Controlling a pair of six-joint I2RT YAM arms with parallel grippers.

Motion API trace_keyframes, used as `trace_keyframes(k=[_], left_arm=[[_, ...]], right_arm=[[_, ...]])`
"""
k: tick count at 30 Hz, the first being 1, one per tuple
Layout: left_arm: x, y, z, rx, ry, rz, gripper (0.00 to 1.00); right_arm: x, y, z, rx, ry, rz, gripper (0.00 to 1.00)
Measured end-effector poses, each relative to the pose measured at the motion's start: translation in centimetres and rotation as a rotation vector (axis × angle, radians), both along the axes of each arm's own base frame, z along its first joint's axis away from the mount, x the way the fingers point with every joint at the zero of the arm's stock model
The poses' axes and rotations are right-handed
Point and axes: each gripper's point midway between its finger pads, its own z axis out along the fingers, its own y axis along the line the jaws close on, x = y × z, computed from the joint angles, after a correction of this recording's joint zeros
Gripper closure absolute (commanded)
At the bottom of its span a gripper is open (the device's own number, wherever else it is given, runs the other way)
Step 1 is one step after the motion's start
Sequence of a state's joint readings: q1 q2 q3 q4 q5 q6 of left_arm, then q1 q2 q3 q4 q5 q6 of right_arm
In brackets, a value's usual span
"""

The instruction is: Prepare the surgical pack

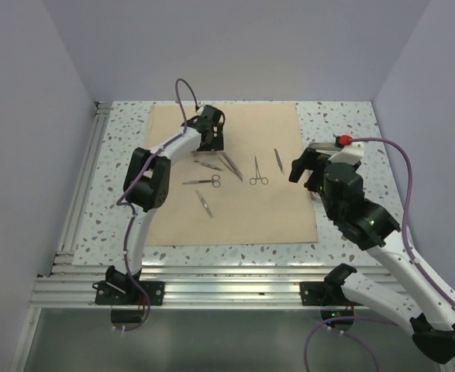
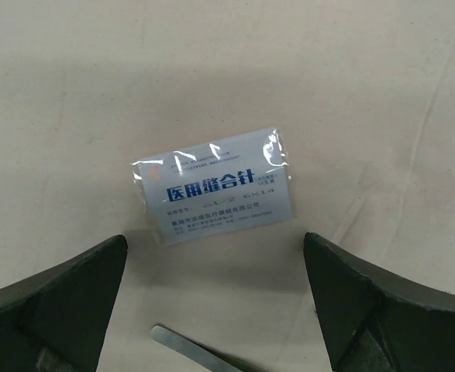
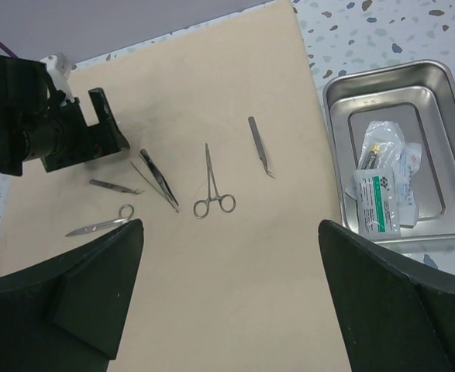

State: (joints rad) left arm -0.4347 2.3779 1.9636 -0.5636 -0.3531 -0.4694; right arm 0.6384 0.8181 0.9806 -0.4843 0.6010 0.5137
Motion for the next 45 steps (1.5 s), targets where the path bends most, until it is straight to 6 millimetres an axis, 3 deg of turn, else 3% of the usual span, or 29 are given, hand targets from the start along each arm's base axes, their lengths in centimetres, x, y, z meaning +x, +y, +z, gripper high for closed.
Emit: trace_keyframes(k=[11,28,45], left_arm=[[1.2,1.5,0.4,-0.021,-0.038,0.087,0.0],[2.9,-0.2,0.1,-0.105,-0.055,0.092,0.0],[3.2,0.0,0.0,-0.101,-0.076,0.113,0.3]], right_arm=[[-0.1,0.3,-0.3,0.0,0.007,0.018,0.01],[0.1,0.4,-0.5,-0.01,0.013,0.023,0.01],[0.0,0.8,-0.5,-0.004,0.015,0.044,0.02]])
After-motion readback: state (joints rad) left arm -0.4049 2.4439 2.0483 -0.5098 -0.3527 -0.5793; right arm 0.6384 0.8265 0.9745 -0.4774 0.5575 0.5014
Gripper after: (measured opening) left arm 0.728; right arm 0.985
